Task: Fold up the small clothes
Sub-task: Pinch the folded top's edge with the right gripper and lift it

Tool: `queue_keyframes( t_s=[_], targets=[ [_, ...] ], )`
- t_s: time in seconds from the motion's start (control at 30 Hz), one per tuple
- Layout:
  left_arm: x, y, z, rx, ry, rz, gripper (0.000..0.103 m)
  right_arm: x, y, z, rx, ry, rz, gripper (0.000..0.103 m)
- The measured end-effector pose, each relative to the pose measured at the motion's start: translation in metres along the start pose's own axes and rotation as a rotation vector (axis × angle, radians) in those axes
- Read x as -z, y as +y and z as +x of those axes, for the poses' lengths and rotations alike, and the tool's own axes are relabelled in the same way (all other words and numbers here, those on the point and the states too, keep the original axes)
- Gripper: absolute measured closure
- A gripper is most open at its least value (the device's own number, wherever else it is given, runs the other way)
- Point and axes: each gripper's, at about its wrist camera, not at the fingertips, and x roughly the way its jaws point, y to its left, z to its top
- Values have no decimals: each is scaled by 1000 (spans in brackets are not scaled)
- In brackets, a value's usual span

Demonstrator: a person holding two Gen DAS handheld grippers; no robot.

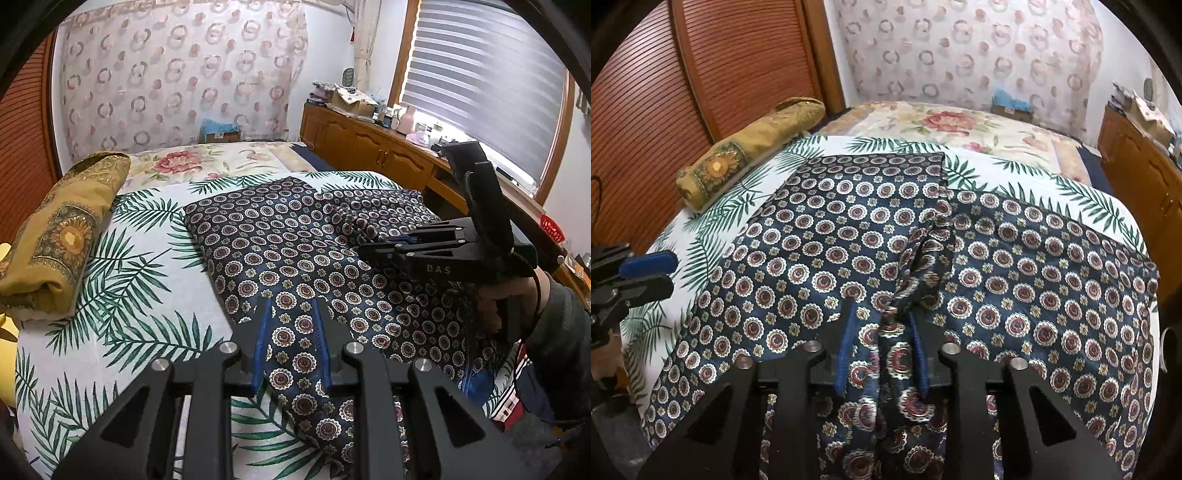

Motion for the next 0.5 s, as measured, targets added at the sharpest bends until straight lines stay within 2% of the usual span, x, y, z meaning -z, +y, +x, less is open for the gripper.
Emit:
queue_keyframes(
  t_s=[0.07, 0.13, 0.33, 0.4, 0.5],
  targets=[
    [0, 0, 0, -1, -1, 0, 83, 1, 2, -2, -1, -10, -13, 95],
    [0, 0, 0, 1, -1, 0, 83, 2, 5, -6, 9, -30, -30, 98],
    [3, -2, 1, 3, -1, 6, 83, 4, 7, -32, 44, -138, -18, 101],
    [3, -3, 1, 6, -2, 10, 83, 5, 6, -43, 81, -162, -24, 101],
    [4, -6, 1, 13, -2, 16, 83, 10, -10, -59, 99, -184, 8, 101]
  ],
)
